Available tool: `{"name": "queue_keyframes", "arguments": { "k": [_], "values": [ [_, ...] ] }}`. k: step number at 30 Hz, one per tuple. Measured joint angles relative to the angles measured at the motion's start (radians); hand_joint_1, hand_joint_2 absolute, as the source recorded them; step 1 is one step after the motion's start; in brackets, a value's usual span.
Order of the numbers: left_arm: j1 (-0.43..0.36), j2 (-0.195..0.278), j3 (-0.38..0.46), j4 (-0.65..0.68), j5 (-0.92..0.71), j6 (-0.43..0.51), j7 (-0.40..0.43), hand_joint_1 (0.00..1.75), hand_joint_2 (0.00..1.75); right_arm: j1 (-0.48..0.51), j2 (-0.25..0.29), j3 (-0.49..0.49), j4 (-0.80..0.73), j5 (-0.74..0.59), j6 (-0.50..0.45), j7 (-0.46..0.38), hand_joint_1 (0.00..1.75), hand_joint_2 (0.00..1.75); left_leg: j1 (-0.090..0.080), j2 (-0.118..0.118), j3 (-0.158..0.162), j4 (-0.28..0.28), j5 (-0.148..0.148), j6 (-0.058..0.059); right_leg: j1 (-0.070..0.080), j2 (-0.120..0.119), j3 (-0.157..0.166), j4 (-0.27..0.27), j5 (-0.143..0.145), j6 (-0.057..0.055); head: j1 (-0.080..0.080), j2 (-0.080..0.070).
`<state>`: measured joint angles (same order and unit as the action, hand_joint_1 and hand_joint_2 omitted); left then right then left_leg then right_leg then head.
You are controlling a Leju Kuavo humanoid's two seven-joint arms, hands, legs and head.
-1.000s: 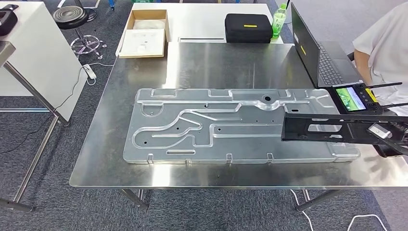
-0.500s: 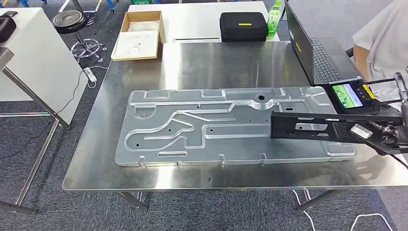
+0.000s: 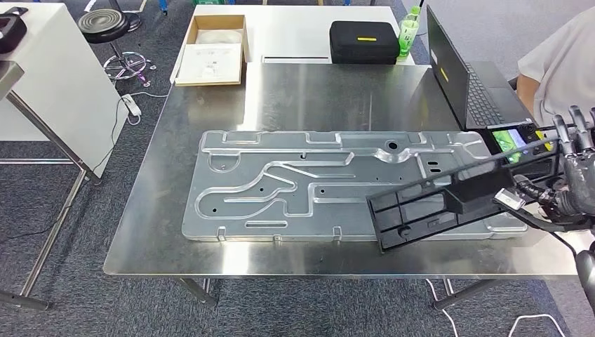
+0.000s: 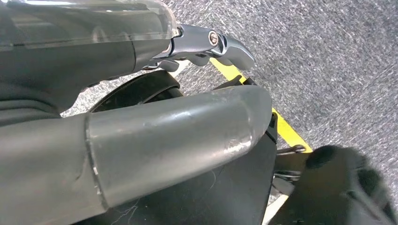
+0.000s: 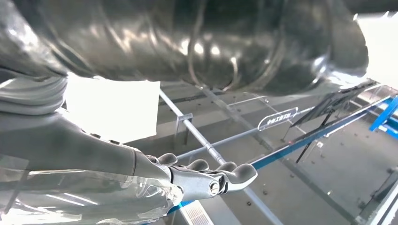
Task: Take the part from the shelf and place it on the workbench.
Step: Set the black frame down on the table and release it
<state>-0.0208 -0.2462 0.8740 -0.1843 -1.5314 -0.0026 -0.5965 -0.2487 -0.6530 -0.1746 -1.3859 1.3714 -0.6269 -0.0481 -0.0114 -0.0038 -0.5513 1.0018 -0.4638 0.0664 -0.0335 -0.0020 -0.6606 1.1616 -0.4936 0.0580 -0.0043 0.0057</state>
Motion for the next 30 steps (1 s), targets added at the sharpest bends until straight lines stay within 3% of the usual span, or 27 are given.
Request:
{"name": "queue_keyframes", "arguments": {
  "k": [2, 3, 7, 8, 10, 11, 12, 13, 14, 16, 18, 21, 23, 26, 27, 28, 29, 30],
  "values": [
    [0.0, 0.0, 0.0, 0.0, 0.0, 0.0, -0.002, 0.0, 0.0, 0.0, 0.001, -0.001, -0.006, 0.0, -0.004, 0.0, 0.0, 0.0, -0.004, -0.001, 0.0, 0.008, -0.008, -0.008, 0.005, 0.0, 0.054, -0.11, 0.037, -0.009, 0.0, 0.0],
    [0.0, 0.0, 0.0, 0.0, 0.0, 0.0, -0.003, 0.0, 0.0, 0.0, 0.001, -0.001, -0.009, 0.0, -0.006, 0.0, 0.0, 0.0, -0.006, -0.002, -0.001, 0.011, -0.01, -0.012, 0.008, 0.0, 0.063, -0.131, 0.039, -0.015, 0.0, 0.0],
    [0.0, 0.0, 0.0, 0.0, 0.0, 0.002, -0.004, 0.0, 0.0, 0.002, 0.006, -0.003, -0.021, -0.026, -0.017, -0.01, 0.0, 0.0, -0.006, -0.002, -0.008, 0.032, -0.032, -0.029, 0.004, 0.002, 0.067, -0.139, 0.039, -0.039, -0.001, 0.0],
    [0.0, 0.0, 0.0, 0.0, 0.001, 0.003, -0.005, 0.0, 0.0, 0.002, 0.009, -0.004, -0.025, -0.036, -0.018, -0.014, 0.0, 0.0, -0.005, -0.002, -0.023, 0.069, -0.056, -0.035, 0.002, 0.001, 0.068, -0.141, 0.04, -0.044, -0.001, 0.0],
    [-0.003, 0.001, 0.0, 0.0, 0.001, 0.004, -0.005, 0.0, 0.0, 0.001, 0.016, -0.004, -0.028, -0.049, -0.018, -0.02, 0.0, 0.0, -0.001, -0.002, -0.08, 0.196, -0.12, -0.045, 0.002, -0.001, 0.068, -0.141, 0.04, -0.051, -0.001, 0.0],
    [-0.005, 0.002, 0.0, 0.0, 0.001, 0.005, -0.006, 0.0, 0.0, 0.001, 0.021, -0.004, -0.029, -0.055, -0.018, -0.023, 0.0, 0.0, 0.001, -0.002, -0.109, 0.258, -0.143, -0.048, 0.002, -0.002, 0.068, -0.141, 0.04, -0.051, -0.001, 0.0],
    [-0.007, 0.003, 0.0, 0.0, 0.002, 0.005, -0.006, 0.0, 0.0, 0.001, 0.025, -0.004, -0.029, -0.061, -0.018, -0.026, 0.0, 0.0, 0.003, -0.001, -0.126, 0.293, -0.148, -0.049, 0.002, -0.002, 0.068, -0.14, 0.039, -0.051, -0.001, 0.0],
    [-0.008, 0.003, 0.0, 0.0, 0.002, 0.005, -0.006, 0.0, 0.0, 0.001, 0.029, -0.004, -0.029, -0.067, -0.018, -0.03, 0.0, 0.0, 0.003, -0.001, -0.124, 0.29, -0.133, -0.049, 0.002, -0.002, 0.068, -0.139, 0.039, -0.051, -0.001, 0.0],
    [-0.008, 0.004, 0.0, 0.0, 0.002, 0.005, -0.006, 0.0, 0.0, 0.001, 0.032, -0.004, -0.029, -0.07, -0.018, -0.033, 0.0, 0.0, 0.004, -0.001, -0.106, 0.248, -0.103, -0.046, 0.002, -0.001, 0.069, -0.138, 0.038, -0.05, -0.001, 0.0],
    [-0.005, 0.004, 0.0, 0.0, 0.001, 0.003, -0.005, 0.0, 0.0, -0.001, 0.035, -0.004, -0.029, -0.071, -0.019, -0.036, 0.0, 0.0, 0.004, -0.002, -0.044, 0.111, -0.036, -0.038, 0.004, 0.001, 0.071, -0.137, 0.037, -0.047, -0.001, 0.0],
    [-0.001, 0.004, 0.0, 0.0, 0.0, 0.002, -0.007, 0.0, 0.0, -0.005, 0.04, -0.003, -0.029, -0.067, -0.023, -0.036, 0.0, 0.0, 0.002, -0.003, -0.01, 0.027, -0.012, -0.031, 0.007, 0.002, 0.068, -0.136, 0.038, -0.038, -0.001, 0.0],
    [0.0, 0.003, 0.0, 0.0, -0.001, 0.003, -0.008, 0.0, 0.0, -0.004, 0.049, -0.002, -0.029, -0.059, -0.037, -0.038, 0.0, 0.0, 0.001, -0.003, -0.006, 0.01, -0.007, -0.019, 0.005, 0.002, 0.067, -0.141, 0.042, -0.02, -0.001, 0.0],
    [0.001, 0.002, 0.0, 0.0, -0.002, 0.005, -0.007, 0.0, 0.0, -0.002, 0.055, -0.003, -0.03, -0.058, -0.051, -0.039, 0.0, 0.0, 0.004, -0.002, -0.002, -0.003, 0.003, -0.006, 0.003, 0.002, 0.053, -0.105, 0.015, -0.011, -0.001, 0.0],
    [0.001, 0.0, 0.0, 0.0, -0.004, 0.01, -0.002, 0.0, 0.0, 0.007, 0.068, -0.004, -0.033, -0.053, -0.064, -0.041, 0.0, 0.0, 0.003, -0.001, -0.002, -0.007, 0.007, 0.002, 0.003, 0.002, -0.026, 0.065, -0.073, -0.006, 0.0, 0.0],
    [0.002, 0.0, 0.0, 0.0, -0.004, 0.012, 0.0, 0.0, 0.0, 0.012, 0.075, -0.005, -0.037, -0.048, -0.065, -0.042, 0.0, 0.0, 0.002, 0.0, -0.002, -0.006, 0.006, 0.002, 0.003, 0.002, -0.049, 0.11, -0.085, -0.005, 0.0, 0.0],
    [0.002, 0.0, 0.0, 0.0, -0.005, 0.014, 0.002, 0.0, 0.0, 0.017, 0.082, -0.007, -0.041, -0.044, -0.066, -0.044, 0.0, 0.0, 0.001, 0.0, -0.002, -0.005, 0.006, 0.002, 0.003, 0.002, -0.058, 0.126, -0.081, -0.005, 0.0, 0.0],
    [0.002, 0.0, 0.0, 0.0, -0.005, 0.015, 0.004, 0.0, 0.0, 0.02, 0.088, -0.01, -0.047, -0.043, -0.067, -0.046, 0.0, 0.0, 0.0, 0.0, -0.002, -0.003, 0.005, 0.002, 0.004, 0.002, -0.045, 0.099, -0.056, -0.007, 0.0, 0.0],
    [0.002, 0.0, 0.0, 0.0, -0.004, 0.015, 0.008, 0.0, 0.0, 0.023, 0.092, -0.015, -0.054, -0.045, -0.067, -0.048, 0.0, 0.0, -0.001, 0.0, -0.001, -0.001, 0.003, 0.002, 0.004, 0.002, -0.015, 0.039, -0.019, -0.01, 0.0, 0.0]
  ]
}}
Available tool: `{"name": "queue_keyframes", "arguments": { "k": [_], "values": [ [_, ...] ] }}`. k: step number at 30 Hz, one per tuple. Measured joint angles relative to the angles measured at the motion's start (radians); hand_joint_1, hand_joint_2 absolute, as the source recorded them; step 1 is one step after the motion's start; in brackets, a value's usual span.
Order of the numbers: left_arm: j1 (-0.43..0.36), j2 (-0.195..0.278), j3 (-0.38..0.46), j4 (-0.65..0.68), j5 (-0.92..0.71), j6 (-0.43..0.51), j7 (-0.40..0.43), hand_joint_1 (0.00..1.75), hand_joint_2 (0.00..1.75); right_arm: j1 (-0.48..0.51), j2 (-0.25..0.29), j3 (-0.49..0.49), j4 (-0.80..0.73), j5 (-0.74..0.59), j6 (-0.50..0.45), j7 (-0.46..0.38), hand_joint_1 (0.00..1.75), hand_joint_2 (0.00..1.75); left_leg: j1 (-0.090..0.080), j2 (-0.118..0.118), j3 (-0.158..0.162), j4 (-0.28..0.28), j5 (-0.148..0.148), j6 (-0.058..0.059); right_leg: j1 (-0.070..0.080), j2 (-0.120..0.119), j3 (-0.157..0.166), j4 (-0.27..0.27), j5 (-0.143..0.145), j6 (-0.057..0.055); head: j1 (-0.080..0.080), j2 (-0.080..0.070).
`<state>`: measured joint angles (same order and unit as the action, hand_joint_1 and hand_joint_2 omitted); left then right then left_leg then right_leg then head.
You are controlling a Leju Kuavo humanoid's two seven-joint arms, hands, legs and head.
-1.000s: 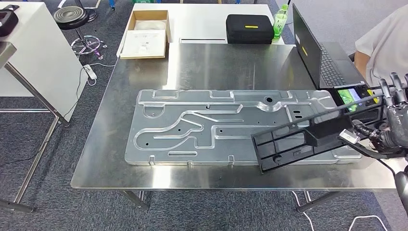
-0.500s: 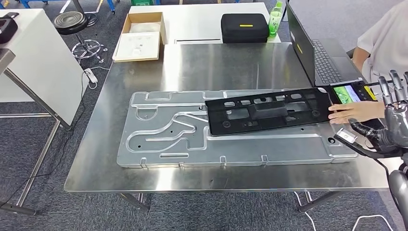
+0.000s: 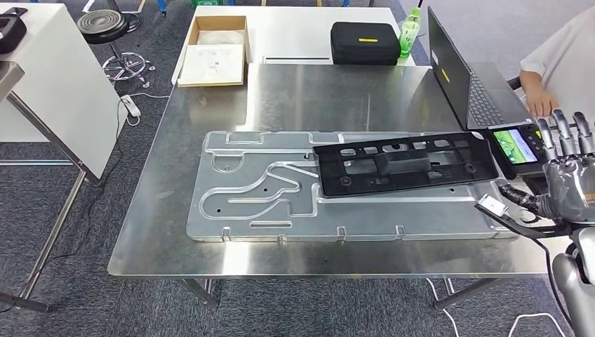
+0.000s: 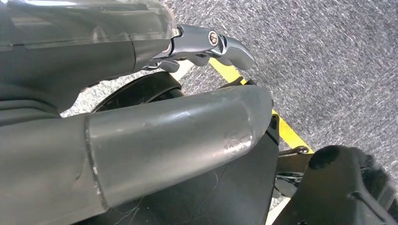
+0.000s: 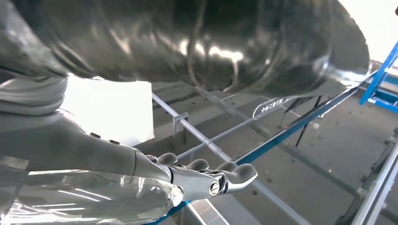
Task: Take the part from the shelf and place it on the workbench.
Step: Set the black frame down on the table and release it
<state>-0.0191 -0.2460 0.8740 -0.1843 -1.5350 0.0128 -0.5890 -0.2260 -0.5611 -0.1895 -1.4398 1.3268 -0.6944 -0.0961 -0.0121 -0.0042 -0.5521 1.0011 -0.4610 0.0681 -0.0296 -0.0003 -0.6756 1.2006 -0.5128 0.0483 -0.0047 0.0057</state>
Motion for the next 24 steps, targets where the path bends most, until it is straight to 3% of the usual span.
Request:
{"name": "queue_keyframes", "arguments": {
  "k": [2, 3, 5, 8, 11, 13, 14, 16, 18, 22, 24],
  "values": [
    [-0.001, 0.0, 0.0, 0.0, 0.005, 0.0, 0.013, 0.0, 0.0, 0.004, 0.001, -0.013, -0.015, -0.02, -0.001, -0.001, 0.0, 0.0, -0.002, -0.001, 0.0, 0.007, -0.005, -0.004, 0.005, 0.0, 0.065, -0.131, 0.049, -0.008, 0.0, 0.0],
    [-0.001, 0.0, 0.0, 0.0, 0.009, 0.0, 0.022, 0.0, 0.0, 0.01, -0.001, -0.021, -0.027, -0.037, -0.001, -0.002, 0.0, 0.0, -0.004, -0.002, -0.001, 0.009, -0.008, -0.007, 0.008, -0.001, 0.082, -0.167, 0.058, -0.013, 0.0, 0.0],
    [0.001, 0.0, 0.0, 0.0, 0.015, -0.001, 0.037, 0.0, 0.0, 0.027, -0.007, -0.039, -0.053, -0.077, 0.0, -0.003, 0.0, 0.0, -0.006, -0.003, -0.002, 0.011, -0.01, -0.015, 0.014, 0.0, 0.086, -0.18, 0.058, -0.019, 0.0, 0.0],
    [0.002, 0.001, 0.0, 0.0, 0.021, -0.002, 0.045, 0.0, 0.0, 0.047, -0.015, -0.059, -0.089, -0.107, 0.001, -0.007, 0.0, 0.0, -0.008, -0.002, -0.012, 0.039, -0.036, -0.031, 0.003, 0.001, 0.09, -0.188, 0.062, -0.034, -0.001, 0.0],
    [-0.001, 0.003, 0.0, 0.0, 0.024, -0.001, 0.045, 0.0, 0.0, 0.06, -0.018, -0.067, -0.109, -0.11, 0.001, -0.007, 0.0, 0.0, 0.0, -0.002, -0.087, 0.214, -0.13, -0.046, -0.001, 0.0, 0.091, -0.191, 0.064, -0.043, -0.002, 0.0],
    [-0.005, 0.004, 0.0, 0.0, 0.024, -0.001, 0.045, 0.0, 0.0, 0.068, -0.018, -0.068, -0.115, -0.11, 0.001, -0.007, 0.0, 0.0, 0.005, -0.001, -0.126, 0.3, -0.152, -0.051, -0.001, -0.001, 0.091, -0.19, 0.063, -0.043, -0.002, 0.0],
    [-0.005, 0.005, 0.0, 0.0, 0.024, -0.001, 0.045, 0.0, 0.0, 0.071, -0.018, -0.068, -0.118, -0.11, 0.001, -0.007, 0.0, 0.0, 0.007, -0.001, -0.12, 0.287, -0.134, -0.052, -0.002, 0.0, 0.091, -0.188, 0.063, -0.042, -0.002, 0.0],
    [-0.004, 0.006, 0.0, 0.0, 0.024, -0.001, 0.047, 0.0, 0.0, 0.074, -0.018, -0.07, -0.123, -0.11, 0.001, -0.007, 0.0, 0.0, 0.01, -0.001, -0.06, 0.159, -0.064, -0.05, -0.003, 0.001, 0.092, -0.184, 0.06, -0.038, -0.002, 0.0],
    [-0.001, 0.006, 0.0, 0.0, 0.024, -0.002, 0.048, 0.0, 0.0, 0.075, -0.018, -0.072, -0.128, -0.11, 0.001, -0.007, 0.0, 0.0, 0.01, -0.002, -0.009, 0.045, -0.025, -0.044, 0.001, 0.004, 0.088, -0.178, 0.058, -0.028, -0.002, 0.0],
    [0.002, 0.006, 0.0, 0.0, 0.025, -0.004, 0.05, 0.0, 0.0, 0.079, -0.02, -0.074, -0.136, -0.123, 0.002, -0.009, 0.0, 0.0, 0.007, -0.003, 0.0, 0.014, -0.014, -0.024, 0.0, 0.005, 0.085, -0.179, 0.061, -0.004, -0.002, 0.0],
    [0.002, 0.005, 0.001, 0.0, 0.028, -0.009, 0.057, 0.0, 0.0, 0.086, -0.026, -0.082, -0.149, -0.154, 0.007, -0.011, 0.0, 0.0, 0.01, -0.002, 0.002, 0.003, -0.005, -0.011, -0.001, 0.004, 0.067, -0.136, 0.028, 0.002, -0.001, 0.0]
  ]
}}
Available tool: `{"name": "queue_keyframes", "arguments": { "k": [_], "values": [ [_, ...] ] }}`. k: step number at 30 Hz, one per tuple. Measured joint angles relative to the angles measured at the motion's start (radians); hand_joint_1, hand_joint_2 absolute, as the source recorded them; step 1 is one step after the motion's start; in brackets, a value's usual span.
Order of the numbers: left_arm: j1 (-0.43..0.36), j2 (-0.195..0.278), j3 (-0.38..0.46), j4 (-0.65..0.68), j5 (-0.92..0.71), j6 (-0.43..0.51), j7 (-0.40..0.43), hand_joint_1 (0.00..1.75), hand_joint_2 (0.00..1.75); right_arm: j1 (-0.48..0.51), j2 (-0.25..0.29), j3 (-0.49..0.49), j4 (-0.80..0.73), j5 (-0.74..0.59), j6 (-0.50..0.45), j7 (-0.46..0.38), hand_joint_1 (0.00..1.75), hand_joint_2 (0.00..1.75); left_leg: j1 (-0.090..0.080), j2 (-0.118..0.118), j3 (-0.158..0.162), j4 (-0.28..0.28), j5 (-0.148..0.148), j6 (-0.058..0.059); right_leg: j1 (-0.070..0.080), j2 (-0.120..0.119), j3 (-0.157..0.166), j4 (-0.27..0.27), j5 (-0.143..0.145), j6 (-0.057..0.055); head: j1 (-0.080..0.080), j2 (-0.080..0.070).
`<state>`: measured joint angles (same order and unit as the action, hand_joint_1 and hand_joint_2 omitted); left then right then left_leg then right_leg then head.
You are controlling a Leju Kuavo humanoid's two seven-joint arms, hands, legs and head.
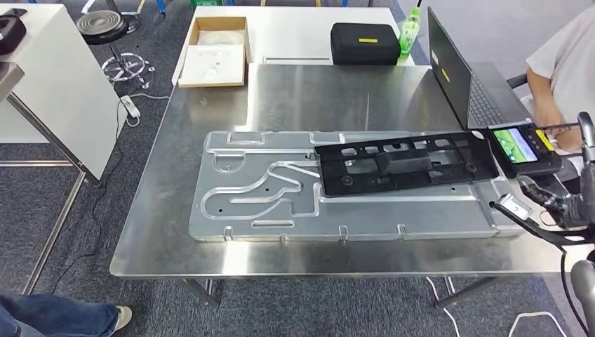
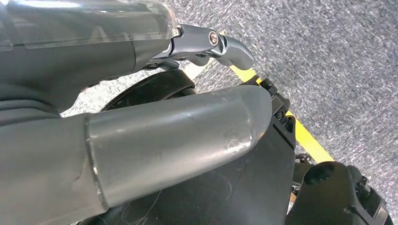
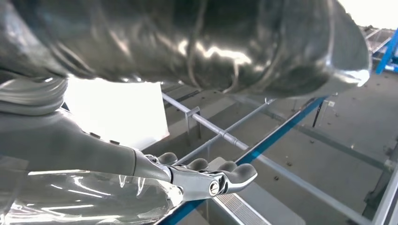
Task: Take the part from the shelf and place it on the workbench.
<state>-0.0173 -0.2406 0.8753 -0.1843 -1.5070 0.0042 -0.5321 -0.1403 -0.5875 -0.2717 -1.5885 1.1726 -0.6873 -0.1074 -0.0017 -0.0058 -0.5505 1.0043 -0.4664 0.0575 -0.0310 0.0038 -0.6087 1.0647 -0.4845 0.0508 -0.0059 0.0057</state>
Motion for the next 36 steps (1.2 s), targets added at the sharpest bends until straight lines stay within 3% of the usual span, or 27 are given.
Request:
{"name": "queue_keyframes", "arguments": {
  "k": [1, 3, 4, 5, 6, 7, 9, 10, 12, 14, 16, 18, 19, 20, 21, 23, 25, 26, 28, 30, 32, 34, 35, 36],
  "values": [
    [0.0, 0.0, 0.001, 0.0, 0.003, -0.004, 0.005, 0.0, 0.0, 0.004, -0.003, -0.008, -0.009, -0.02, 0.006, -0.001, 0.0, 0.0, 0.0, 0.001, 0.0, -0.002, 0.003, 0.004, 0.0, 0.0, -0.023, 0.053, -0.033, 0.002, 0.0, 0.0],
    [0.0, 0.0, 0.004, 0.0, 0.01, -0.011, 0.016, 0.0, 0.0, 0.014, -0.008, -0.026, -0.028, -0.056, 0.022, -0.004, 0.0, 0.87, -0.003, 0.002, -0.003, -0.002, 0.003, 0.008, 0.001, -0.001, -0.083, 0.18, -0.095, 0.005, 0.0, 0.0],
    [0.0, 0.0, 0.006, 0.0, 0.014, -0.014, 0.02, 0.0, 0.0, 0.019, -0.009, -0.035, -0.037, -0.068, 0.027, -0.004, 0.0, 0.87, -0.005, 0.002, -0.003, -0.001, 0.003, 0.009, 0.001, -0.001, -0.101, 0.22, -0.106, 0.005, 0.0, 0.0],
    [0.001, 0.0, 0.007, 0.0, 0.015, -0.016, 0.022, 0.0, 0.0, 0.022, -0.01, -0.042, -0.046, -0.075, 0.03, -0.005, 0.0, 0.87, -0.006, 0.002, -0.003, 0.0, 0.002, 0.009, 0.001, -0.001, -0.103, 0.225, -0.096, 0.005, 0.0, 0.0],
    [0.001, 0.0, 0.009, 0.0, 0.016, -0.017, 0.024, 0.0, 0.0, 0.024, -0.013, -0.05, -0.055, -0.08, 0.033, -0.006, 0.0, 0.44, -0.007, 0.002, -0.003, 0.002, 0.001, 0.009, 0.001, -0.001, -0.086, 0.193, -0.07, 0.003, 0.0, 0.0],
    [0.001, 0.0, 0.01, 0.0, 0.017, -0.016, 0.026, 0.0, 0.0, 0.024, -0.018, -0.057, -0.065, -0.083, 0.037, -0.009, 0.0, 0.0, -0.007, 0.001, -0.002, 0.005, -0.001, 0.008, 0.001, -0.001, -0.053, 0.129, -0.034, 0.0, 0.0, 0.0],
    [-0.007, 0.001, 0.018, 0.0, 0.04, -0.013, 0.038, 0.0, 0.0, 0.004, -0.031, -0.061, -0.081, -0.09, 0.059, -0.038, 0.0, 0.0, -0.01, 0.001, -0.006, 0.01, -0.006, 0.003, 0.006, 0.0, 0.01, 0.005, 0.013, -0.008, 0.0, 0.0],
    [-0.016, 0.005, 0.028, 0.0, 0.063, -0.018, 0.049, 0.0, 0.0, -0.033, -0.036, -0.048, -0.08, -0.086, 0.078, -0.061, 0.0, 0.0, -0.011, 0.002, -0.01, 0.012, -0.007, -0.002, 0.008, 0.002, 0.024, -0.027, 0.022, -0.012, 0.0, 0.0],
    [-0.046, 0.019, 0.057, 0.0, 0.111, -0.045, 0.078, 0.0, 0.0, -0.162, -0.042, 0.027, -0.052, -0.059, 0.121, -0.081, 0.0, 0.0, -0.014, 0.01, -0.015, 0.014, -0.006, -0.012, 0.012, 0.012, 0.019, -0.036, 0.025, -0.022, 0.0, 0.0],
    [-0.08, 0.036, 0.081, -0.001, 0.137, -0.07, 0.094, 0.0, 0.0, -0.29, -0.059, 0.135, -0.014, -0.029, 0.149, -0.055, 0.0, 0.0, -0.014, 0.013, -0.02, 0.025, -0.013, -0.024, 0.007, 0.014, 0.016, -0.04, 0.031, -0.032, -0.001, 0.0],
    [-0.103, 0.048, 0.095, -0.003, 0.145, -0.079, 0.097, 0.0, 0.0, -0.37, -0.09, 0.221, 0.002, -0.026, 0.171, -0.033, 0.0, 0.0, -0.011, 0.01, -0.052, 0.098, -0.058, -0.036, 0.002, 0.002, 0.018, -0.045, 0.034, -0.042, -0.001, 0.0],
    [-0.11, 0.055, 0.106, -0.003, 0.147, -0.082, 0.096, 0.0, 0.0, -0.426, -0.124, 0.276, 0.004, -0.042, 0.196, -0.024, 0.0, 0.0, -0.007, 0.009, -0.116, 0.231, -0.12, -0.046, 0.004, -0.014, 0.016, -0.044, 0.034, -0.047, -0.002, 0.0],
    [-0.108, 0.059, 0.11, -0.003, 0.148, -0.083, 0.095, 0.0, 0.0, -0.448, -0.139, 0.297, 0.004, -0.052, 0.208, -0.022, 0.0, 0.0, -0.004, 0.009, -0.143, 0.284, -0.135, -0.049, 0.005, -0.021, 0.016, -0.043, 0.033, -0.048, -0.002, 0.0],
    [-0.105, 0.061, 0.114, -0.003, 0.148, -0.083, 0.094, 0.0, 0.0, -0.464, -0.153, 0.313, 0.003, -0.06, 0.216, -0.021, 0.0, 0.0, -0.002, 0.01, -0.153, 0.301, -0.129, -0.05, 0.006, -0.027, 0.017, -0.042, 0.031, -0.049, -0.002, 0.0],
    [-0.103, 0.063, 0.116, -0.003, 0.149, -0.084, 0.093, 0.0, 0.0, -0.476, -0.164, 0.325, 0.001, -0.066, 0.221, -0.021, 0.0, 0.0, 0.0, 0.011, -0.143, 0.276, -0.104, -0.048, 0.006, -0.033, 0.018, -0.042, 0.029, -0.049, -0.002, 0.0],
    [-0.101, 0.065, 0.12, -0.003, 0.149, -0.085, 0.091, 0.0, 0.0, -0.487, -0.184, 0.342, -0.006, -0.072, 0.225, -0.019, 0.0, 0.0, -0.001, 0.027, -0.084, 0.143, -0.031, -0.04, 0.009, -0.047, 0.025, -0.04, 0.024, -0.046, -0.002, 0.0],
    [-0.104, 0.066, 0.122, -0.003, 0.149, -0.085, 0.09, 0.0, 0.0, -0.491, -0.201, 0.347, -0.013, -0.076, 0.225, -0.017, 0.0, 0.0, -0.008, 0.05, -0.039, 0.039, 0.006, -0.028, 0.014, -0.062, 0.03, -0.039, 0.018, -0.038, -0.002, 0.0],
    [-0.105, 0.066, 0.123, -0.003, 0.149, -0.085, 0.089, 0.0, 0.0, -0.492, -0.209, 0.349, -0.015, -0.078, 0.225, -0.015, 0.0, 0.0, -0.011, 0.054, -0.033, 0.023, 0.007, -0.023, 0.017, -0.069, 0.031, -0.04, 0.018, -0.033, -0.002, 0.0],
    [-0.105, 0.066, 0.125, -0.003, 0.152, -0.087, 0.09, 0.0, 0.0, -0.492, -0.223, 0.352, -0.022, -0.083, 0.226, -0.012, 0.0, 0.0, -0.012, 0.038, -0.033, 0.016, 0.011, -0.013, 0.018, -0.083, 0.033, -0.043, 0.016, -0.022, -0.002, 0.0],
    [-0.103, 0.067, 0.127, -0.003, 0.156, -0.091, 0.092, 0.0, 0.0, -0.492, -0.239, 0.354, -0.031, -0.092, 0.23, -0.008, 0.0, 0.0, -0.008, 0.022, -0.03, 0.005, 0.019, -0.002, 0.014, -0.068, 0.027, -0.021, -0.004, -0.013, -0.001, 0.0],
    [-0.103, 0.068, 0.129, -0.003, 0.159, -0.094, 0.093, 0.0, 0.0, -0.491, -0.257, 0.354, -0.039, -0.101, 0.238, -0.007, 0.0, 0.0, -0.004, 0.007, -0.028, -0.001, 0.024, 0.006, 0.01, -0.031, -0.015, 0.075, -0.061, -0.007, -0.001, 0.0],
    [-0.105, 0.069, 0.132, -0.003, 0.159, -0.097, 0.092, 0.0, 0.0, -0.486, -0.27, 0.354, -0.044, -0.108, 0.244, -0.006, 0.0, 0.0, -0.005, -0.011, -0.028, 0.0, 0.025, 0.009, 0.009, -0.015, -0.076, 0.195, -0.111, -0.003, -0.001, 0.0],
    [-0.105, 0.069, 0.132, -0.003, 0.158, -0.097, 0.091, 0.0, 0.0, -0.481, -0.274, 0.354, -0.047, -0.11, 0.245, -0.006, 0.0, 0.0, -0.005, -0.021, -0.028, 0.001, 0.024, 0.009, 0.008, -0.013, -0.093, 0.223, -0.111, -0.002, -0.001, 0.0],
    [-0.106, 0.069, 0.132, -0.003, 0.158, -0.098, 0.09, 0.0, 0.0, -0.477, -0.277, 0.354, -0.051, -0.112, 0.244, -0.005, 0.0, 0.0, -0.004, -0.031, -0.027, 0.003, 0.023, 0.008, 0.007, -0.012, -0.092, 0.214, -0.091, -0.001, -0.001, 0.0]
  ]
}}
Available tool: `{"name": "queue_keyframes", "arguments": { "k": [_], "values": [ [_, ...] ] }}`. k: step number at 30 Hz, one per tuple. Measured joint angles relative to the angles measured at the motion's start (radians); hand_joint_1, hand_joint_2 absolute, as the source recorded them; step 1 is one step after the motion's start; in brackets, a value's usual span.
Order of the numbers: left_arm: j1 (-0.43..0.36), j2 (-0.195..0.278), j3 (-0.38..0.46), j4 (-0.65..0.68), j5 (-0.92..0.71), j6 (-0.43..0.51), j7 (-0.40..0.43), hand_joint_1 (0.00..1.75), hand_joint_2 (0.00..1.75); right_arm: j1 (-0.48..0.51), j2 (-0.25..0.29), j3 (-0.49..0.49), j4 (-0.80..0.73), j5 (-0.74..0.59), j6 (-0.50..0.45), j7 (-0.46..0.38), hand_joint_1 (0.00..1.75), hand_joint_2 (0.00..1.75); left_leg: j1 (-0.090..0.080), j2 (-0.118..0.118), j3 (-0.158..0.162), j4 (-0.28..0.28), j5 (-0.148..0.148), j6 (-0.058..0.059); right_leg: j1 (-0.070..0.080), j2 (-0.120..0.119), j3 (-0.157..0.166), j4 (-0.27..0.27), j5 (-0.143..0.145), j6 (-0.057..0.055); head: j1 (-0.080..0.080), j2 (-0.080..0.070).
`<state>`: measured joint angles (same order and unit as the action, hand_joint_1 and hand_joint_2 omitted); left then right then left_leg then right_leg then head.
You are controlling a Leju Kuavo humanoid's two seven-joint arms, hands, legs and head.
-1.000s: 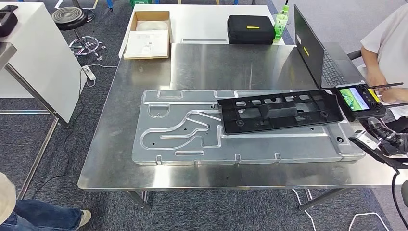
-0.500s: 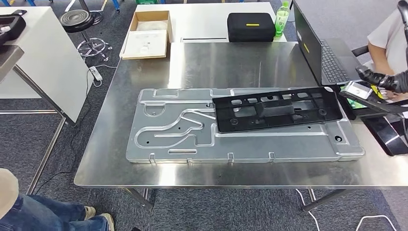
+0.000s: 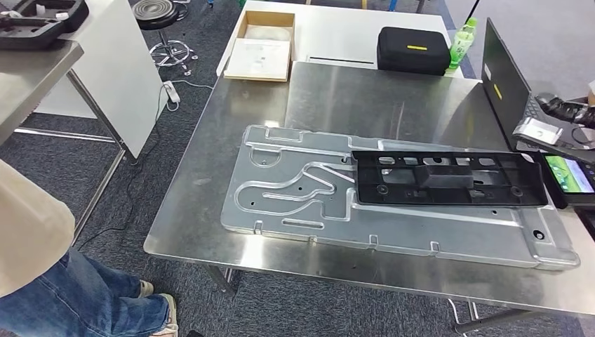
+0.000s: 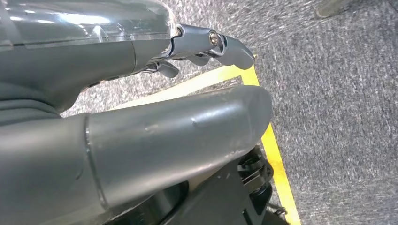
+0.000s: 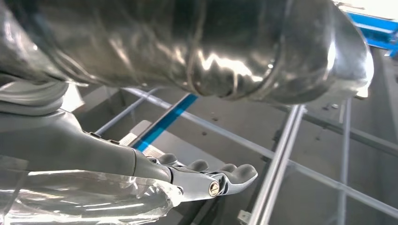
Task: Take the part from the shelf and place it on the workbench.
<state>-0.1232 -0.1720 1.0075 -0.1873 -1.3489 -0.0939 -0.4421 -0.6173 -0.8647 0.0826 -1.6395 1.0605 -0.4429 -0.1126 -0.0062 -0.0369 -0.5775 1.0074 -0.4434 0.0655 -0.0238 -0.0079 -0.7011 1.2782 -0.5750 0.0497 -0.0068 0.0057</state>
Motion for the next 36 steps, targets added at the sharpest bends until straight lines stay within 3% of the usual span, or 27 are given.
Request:
{"name": "queue_keyframes", "arguments": {
  "k": [1, 3, 5, 7, 8, 10, 12, 13, 14, 15, 17, 19, 21, 23, 25, 27, 28, 29, 30, 31, 32, 34, 36],
  "values": [
    [-0.001, -0.001, 0.0, 0.0, 0.0, 0.0, -0.001, 0.0, 0.0, 0.003, -0.003, 0.0, -0.005, -0.001, -0.001, 0.0, 0.0, 0.0, 0.0, -0.011, 0.002, 0.002, -0.002, -0.002, -0.001, 0.004, 0.019, -0.048, 0.038, 0.0, 0.0, 0.0],
    [-0.006, -0.005, 0.0, 0.0, -0.001, 0.0, -0.004, 0.0, 0.0, 0.009, -0.009, 0.0, -0.013, -0.001, -0.003, 0.001, 0.0, 0.0, 0.0, -0.033, 0.001, 0.01, -0.007, -0.007, -0.006, 0.04, 0.076, -0.181, 0.104, -0.004, 0.0, 0.0],
    [-0.011, -0.008, 0.0, 0.0, -0.001, 0.0, -0.005, 0.0, 0.0, 0.024, -0.015, -0.002, -0.021, -0.002, -0.009, 0.002, 0.0, 0.0, 0.001, -0.053, -0.007, 0.015, -0.008, -0.017, -0.006, 0.07, 0.103, -0.246, 0.118, -0.01, 0.0, 0.0],
    [-0.013, -0.009, 0.0, 0.0, 0.0, 0.002, -0.006, 0.0, 0.0, 0.048, -0.02, -0.006, -0.031, -0.002, -0.02, 0.005, 0.0, 0.0, 0.003, -0.074, -0.015, 0.014, -0.005, -0.029, -0.005, 0.059, 0.106, -0.252, 0.116, -0.018, 0.0, 0.0],
    [-0.012, -0.008, 0.0, 0.0, 0.0, 0.004, -0.007, 0.0, 0.0, 0.061, -0.02, -0.011, -0.037, -0.001, -0.027, 0.005, 0.0, 0.0, 0.003, -0.074, -0.016, 0.017, -0.008, -0.034, -0.006, 0.048, 0.11, -0.257, 0.117, -0.023, 0.0, 0.0],
    [-0.011, -0.008, 0.0, 0.0, 0.0, 0.006, -0.007, 0.0, 0.0, 0.092, -0.018, -0.025, -0.049, 0.003, -0.041, 0.001, 0.0, 0.0, 0.0, -0.037, -0.038, 0.067, -0.041, -0.044, -0.01, 0.023, 0.12, -0.266, 0.118, -0.037, -0.002, 0.0],
    [-0.012, -0.007, 0.0, 0.0, 0.0, 0.006, -0.007, 0.0, 0.0, 0.121, -0.015, -0.044, -0.058, 0.007, -0.05, -0.004, 0.0, 0.0, 0.003, 0.012, -0.1, 0.193, -0.103, -0.052, -0.008, -0.001, 0.124, -0.268, 0.115, -0.046, -0.004, 0.0],
    [-0.013, -0.008, 0.0, 0.0, 0.001, 0.007, -0.007, 0.0, 0.0, 0.131, -0.012, -0.052, -0.061, 0.01, -0.052, -0.007, 0.0, 0.0, 0.006, 0.023, -0.135, 0.259, -0.127, -0.055, -0.007, -0.013, 0.125, -0.267, 0.113, -0.047, -0.004, 0.0],
    [-0.013, -0.008, 0.0, 0.0, 0.002, 0.007, -0.007, 0.0, 0.0, 0.14, -0.009, -0.057, -0.063, 0.013, -0.055, -0.009, 0.0, 0.0, 0.008, 0.028, -0.157, 0.298, -0.133, -0.057, -0.006, -0.025, 0.125, -0.266, 0.112, -0.047, -0.004, 0.0],
    [-0.012, -0.007, 0.0, 0.0, 0.004, 0.007, -0.007, 0.0, 0.0, 0.146, -0.006, -0.059, -0.064, 0.018, -0.057, -0.012, 0.0, 0.0, 0.009, 0.03, -0.16, 0.3, -0.122, -0.058, -0.005, -0.035, 0.126, -0.265, 0.11, -0.047, -0.004, 0.0],
    [-0.013, -0.007, 0.0, 0.0, 0.006, 0.007, -0.007, 0.0, 0.0, 0.153, 0.003, -0.061, -0.065, 0.028, -0.061, -0.019, 0.0, 0.0, 0.008, 0.045, -0.105, 0.188, -0.055, -0.053, -0.004, -0.055, 0.131, -0.263, 0.105, -0.044, -0.004, 0.0],
    [-0.016, -0.005, 0.0, 0.0, 0.008, 0.008, -0.007, 0.0, 0.0, 0.155, 0.012, -0.061, -0.065, 0.039, -0.068, -0.023, 0.0, 0.0, -0.001, 0.079, -0.04, 0.056, -0.009, -0.041, 0.0, -0.072, 0.137, -0.261, 0.099, -0.036, -0.004, 0.0],
    [-0.02, -0.004, 0.0, 0.0, 0.01, 0.009, -0.007, 0.0, 0.0, 0.156, 0.026, -0.061, -0.065, 0.054, -0.077, -0.025, 0.0, 0.0, -0.008, 0.088, -0.023, 0.014, -0.003, -0.031, 0.005, -0.089, 0.14, -0.261, 0.097, -0.027, -0.004, 0.0],
    [-0.021, -0.003, 0.0, 0.0, 0.013, 0.009, -0.007, 0.0, 0.0, 0.156, 0.044, -0.059, -0.064, 0.07, -0.086, -0.029, 0.0, 0.0, -0.005, 0.066, -0.022, 0.005, 0.006, -0.022, 0.004, -0.101, 0.145, -0.265, 0.095, -0.016, -0.004, 0.0],
    [-0.022, -0.001, 0.0, 0.0, 0.017, 0.01, -0.006, 0.0, 0.0, 0.153, 0.066, -0.055, -0.062, 0.09, -0.098, -0.033, 0.0, 0.0, 0.001, 0.046, -0.017, -0.009, 0.016, -0.011, 0.0, -0.067, 0.134, -0.233, 0.067, -0.007, -0.003, 0.0],
    [-0.027, 0.0, 0.0, 0.0, 0.019, 0.011, -0.005, 0.0, 0.0, 0.15, 0.093, -0.047, -0.054, 0.117, -0.114, -0.036, 0.0, 0.0, 0.003, 0.026, -0.015, -0.013, 0.021, -0.005, -0.002, -0.016, 0.082, -0.12, 0.004, -0.003, -0.002, 0.0],
    [-0.029, 0.0, 0.0, 0.0, 0.019, 0.011, -0.004, 0.0, 0.0, 0.149, 0.109, -0.04, -0.047, 0.132, -0.121, -0.037, 0.0, 0.0, 0.002, 0.016, -0.016, -0.013, 0.022, -0.005, -0.002, -0.005, 0.047, -0.051, -0.024, -0.003, -0.002, 0.0],
    [-0.03, 0.001, 0.0, 0.0, 0.02, 0.011, -0.002, 0.0, 0.0, 0.148, 0.125, -0.033, -0.039, 0.146, -0.125, -0.037, 0.0, 0.0, 0.002, 0.004, -0.016, -0.012, 0.022, -0.005, -0.002, -0.001, 0.021, -0.003, -0.035, -0.003, -0.002, 0.0],
    [-0.03, 0.001, 0.0, 0.0, 0.021, 0.011, -0.001, 0.0, 0.0, 0.148, 0.139, -0.025, -0.033, 0.156, -0.129, -0.037, 0.0, 0.0, 0.001, -0.009, -0.016, -0.01, 0.022, -0.005, -0.002, 0.0, 0.011, 0.01, -0.025, -0.004, -0.002, 0.0],
    [-0.03, 0.002, 0.0, 0.0, 0.021, 0.011, 0.0, 0.0, 0.0, 0.147, 0.151, -0.019, -0.027, 0.162, -0.131, -0.037, 0.0, 0.0, 0.0, -0.022, -0.015, -0.007, 0.021, -0.006, -0.002, 0.002, 0.019, -0.018, 0.005, -0.006, -0.002, 0.0],
    [-0.031, 0.003, 0.0, 0.0, 0.021, 0.011, 0.001, 0.0, 0.0, 0.144, 0.161, -0.014, -0.023, 0.164, -0.132, -0.036, 0.0, 0.0, 0.0, -0.035, -0.015, -0.003, 0.02, -0.007, -0.002, 0.011, 0.045, -0.08, 0.048, -0.01, -0.002, 0.0],
    [-0.033, 0.004, 0.0, 0.0, 0.022, 0.011, 0.002, 0.0, 0.0, 0.136, 0.174, -0.009, -0.017, 0.165, -0.133, -0.036, 0.0, 0.0, 0.001, -0.06, -0.022, 0.006, 0.018, -0.013, -0.005, 0.058, 0.098, -0.206, 0.103, -0.017, -0.002, 0.0],
    [-0.035, 0.005, 0.0, 0.0, 0.022, 0.011, 0.002, 0.0, 0.0, 0.129, 0.185, -0.005, -0.011, 0.167, -0.133, -0.036, 0.0, 0.0, 0.004, -0.082, -0.036, 0.011, 0.02, -0.023, -0.004, 0.087, 0.113, -0.25, 0.108, -0.021, -0.002, 0.0]
  ]
}}
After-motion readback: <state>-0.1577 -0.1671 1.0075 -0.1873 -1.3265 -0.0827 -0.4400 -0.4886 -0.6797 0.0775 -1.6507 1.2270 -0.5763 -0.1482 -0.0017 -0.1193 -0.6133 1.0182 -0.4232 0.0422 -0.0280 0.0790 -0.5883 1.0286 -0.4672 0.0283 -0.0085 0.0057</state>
